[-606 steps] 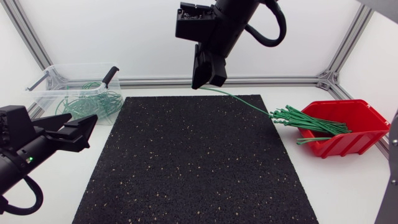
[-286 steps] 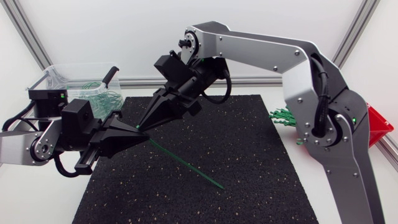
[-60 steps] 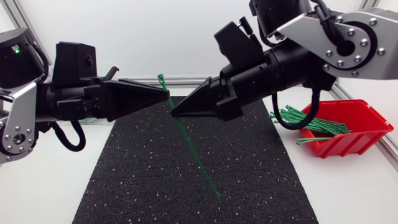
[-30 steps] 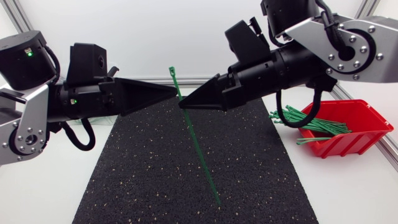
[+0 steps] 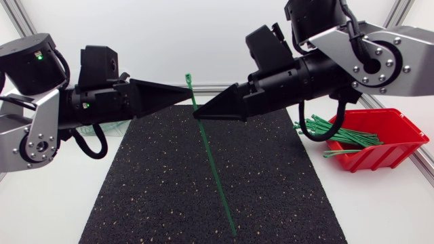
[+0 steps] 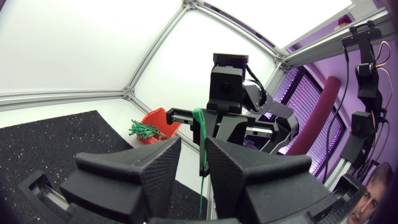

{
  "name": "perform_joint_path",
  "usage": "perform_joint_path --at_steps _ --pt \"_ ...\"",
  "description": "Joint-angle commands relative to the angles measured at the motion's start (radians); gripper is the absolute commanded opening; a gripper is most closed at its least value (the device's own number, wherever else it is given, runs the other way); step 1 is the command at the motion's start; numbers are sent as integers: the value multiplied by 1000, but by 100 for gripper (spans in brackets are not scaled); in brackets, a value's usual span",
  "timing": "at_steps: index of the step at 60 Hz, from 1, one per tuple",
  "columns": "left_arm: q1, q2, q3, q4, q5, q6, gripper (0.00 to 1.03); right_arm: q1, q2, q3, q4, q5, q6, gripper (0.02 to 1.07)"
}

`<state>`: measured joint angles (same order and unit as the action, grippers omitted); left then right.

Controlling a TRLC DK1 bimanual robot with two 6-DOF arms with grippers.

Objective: Take a green cable tie from the red box, thread the tail through the head to close it, then place it in the transparent bin on the left.

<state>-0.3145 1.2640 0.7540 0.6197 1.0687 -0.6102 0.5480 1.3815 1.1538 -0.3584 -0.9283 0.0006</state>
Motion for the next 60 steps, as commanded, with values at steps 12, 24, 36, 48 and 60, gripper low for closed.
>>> perform_joint_path --at_steps 12,24,36,48,60 --pt "-14 17 38 45 -9 -51 28 -31 30 -39 35 -37 35 8" --pt "-20 5 27 48 -9 -57 24 -33 30 -42 41 -41 38 8" --pt "-31 -2 21 51 -9 -57 22 -33 30 -48 52 -43 44 8" --pt "-37 -3 21 55 -9 -57 20 -33 30 -48 52 -43 45 8" --pt "-37 -3 18 58 -9 -56 20 -40 30 -51 59 -44 52 8"
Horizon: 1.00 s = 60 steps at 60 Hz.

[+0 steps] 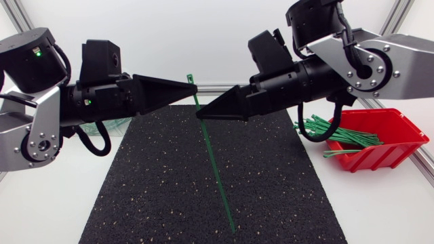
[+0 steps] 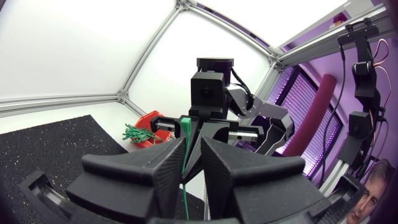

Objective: Take a green cable tie from the red box, thread the tail through the head to close it, then place it in the transparent bin on the left.

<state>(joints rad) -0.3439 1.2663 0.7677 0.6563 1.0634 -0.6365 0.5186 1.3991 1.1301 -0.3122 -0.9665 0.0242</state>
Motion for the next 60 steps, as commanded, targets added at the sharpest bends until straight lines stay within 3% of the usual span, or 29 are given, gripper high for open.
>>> perform_joint_path --at_steps 1,60 --pt "-7 -4 4 22 -3 -29 20 -12 12 -27 13 -6 28 8" --pt "-27 8 -2 26 -6 -20 10 -26 -22 -44 32 -26 34 8"
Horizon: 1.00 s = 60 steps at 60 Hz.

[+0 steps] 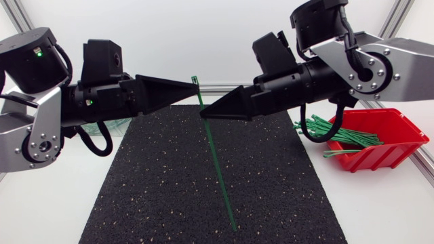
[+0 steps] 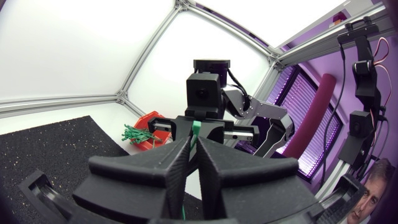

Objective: Take a green cable tie from the red box, thread the tail through the head to close it, then place it in the transparent bin on the left.

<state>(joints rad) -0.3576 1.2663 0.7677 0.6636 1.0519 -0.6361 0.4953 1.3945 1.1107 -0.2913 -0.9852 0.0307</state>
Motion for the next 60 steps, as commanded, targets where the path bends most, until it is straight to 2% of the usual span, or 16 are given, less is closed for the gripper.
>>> perform_joint_path --at_steps 1,37,60 --pt "-14 8 -2 19 3 -20 10 -3 -17 -26 11 -9 28 8" --pt "-11 16 2 19 -3 -22 4 42 -42 -35 26 -56 20 8" --pt "-6 10 -2 21 -3 -22 4 57 -45 -38 37 -26 15 8"
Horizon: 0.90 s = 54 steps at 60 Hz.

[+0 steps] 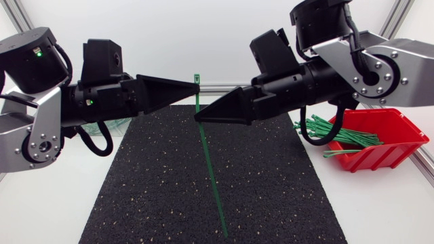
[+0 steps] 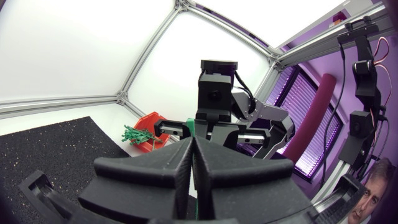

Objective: Take a green cable tie from the red box, thread the tail through the head to close it, then place it in the transparent bin on the left.

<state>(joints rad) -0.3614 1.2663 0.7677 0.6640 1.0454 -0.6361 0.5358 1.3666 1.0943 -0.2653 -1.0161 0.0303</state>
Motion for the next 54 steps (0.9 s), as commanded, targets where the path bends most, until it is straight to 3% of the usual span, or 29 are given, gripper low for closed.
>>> perform_joint_path --at_steps 1,10,17,26,34,46,54 --pt "-2 10 -2 20 4 -22 3 15 -18 -22 11 7 16 8" --pt "18 10 2 22 4 -19 3 -10 -34 -25 9 48 13 11" --pt "44 16 8 20 4 -17 3 -48 -35 -11 -26 62 -9 40" --pt "93 27 12 6 18 -8 3 -53 -35 12 -123 123 -81 65" --pt "114 10 21 -72 36 62 3 -17 -26 18 -184 202 -164 72" --pt "142 21 91 -348 57 294 3 38 -20 35 -238 407 -273 78" --pt "179 51 128 -397 88 319 3 44 22 85 -336 514 -352 88"
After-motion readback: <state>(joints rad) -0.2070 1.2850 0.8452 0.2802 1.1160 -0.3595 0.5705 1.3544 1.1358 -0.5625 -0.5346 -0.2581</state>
